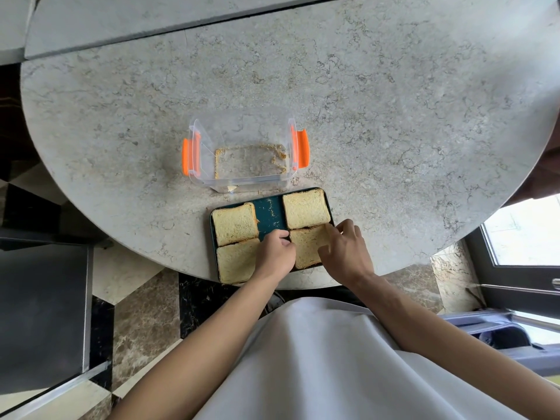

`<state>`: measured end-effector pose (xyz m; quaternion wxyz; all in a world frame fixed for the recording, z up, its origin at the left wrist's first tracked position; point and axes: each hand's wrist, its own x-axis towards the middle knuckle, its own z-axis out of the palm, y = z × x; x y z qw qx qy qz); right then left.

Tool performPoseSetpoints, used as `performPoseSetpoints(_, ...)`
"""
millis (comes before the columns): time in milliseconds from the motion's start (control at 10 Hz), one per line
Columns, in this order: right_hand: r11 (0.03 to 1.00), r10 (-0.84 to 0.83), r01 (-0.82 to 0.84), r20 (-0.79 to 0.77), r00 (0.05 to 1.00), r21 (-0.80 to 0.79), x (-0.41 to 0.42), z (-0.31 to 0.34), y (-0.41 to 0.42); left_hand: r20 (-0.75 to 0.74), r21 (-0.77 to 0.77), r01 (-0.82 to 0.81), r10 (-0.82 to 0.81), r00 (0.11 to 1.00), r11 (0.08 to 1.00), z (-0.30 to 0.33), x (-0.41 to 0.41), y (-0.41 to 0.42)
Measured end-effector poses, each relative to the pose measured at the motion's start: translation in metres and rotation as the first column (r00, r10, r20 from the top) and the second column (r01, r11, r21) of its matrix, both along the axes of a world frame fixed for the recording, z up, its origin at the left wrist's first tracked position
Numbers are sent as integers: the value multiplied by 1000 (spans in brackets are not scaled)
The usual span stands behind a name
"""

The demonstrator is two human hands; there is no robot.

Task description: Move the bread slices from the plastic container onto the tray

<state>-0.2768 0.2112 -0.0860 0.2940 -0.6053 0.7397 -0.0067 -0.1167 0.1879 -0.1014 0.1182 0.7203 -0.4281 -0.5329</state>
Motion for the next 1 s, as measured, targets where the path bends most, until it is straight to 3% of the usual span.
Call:
performPoseSetpoints(200, 998, -7, 9, 30, 1000, -67, -2, 1, 0, 17, -176, 54, -52, 999, 983, 0, 24, 9)
performPoseSetpoints(300, 994, 72, -69, 32, 997, -83, 3, 1, -2, 187, -425, 161, -88, 978, 891, 4, 46, 18)
performPoseSetpoints(400, 984, 155, -152, 27, 988, -88, 9, -1, -5, 318, -532, 276, -113, 941, 800, 4, 61, 23)
performPoseSetpoints(600, 936, 346, -348, -49, 937, -57, 23, -14, -14, 591, -472, 571, -240, 770, 672, 3, 83, 22)
performPoseSetpoints(700, 906, 418, -423, -120, 900, -14, 31, -17, -18, 700, -261, 688, -358, 618, 677, 3, 92, 16)
performPoseSetpoints(900, 919, 393, -391, -166, 905, 44, 42, -12, -16, 753, -96, 727, -428, 500, 680, 2, 96, 10)
performPoseSetpoints(1000, 926, 376, -377, -167, 911, 31, 46, -10, -14, 766, -106, 733, -415, 491, 672, 2, 92, 7)
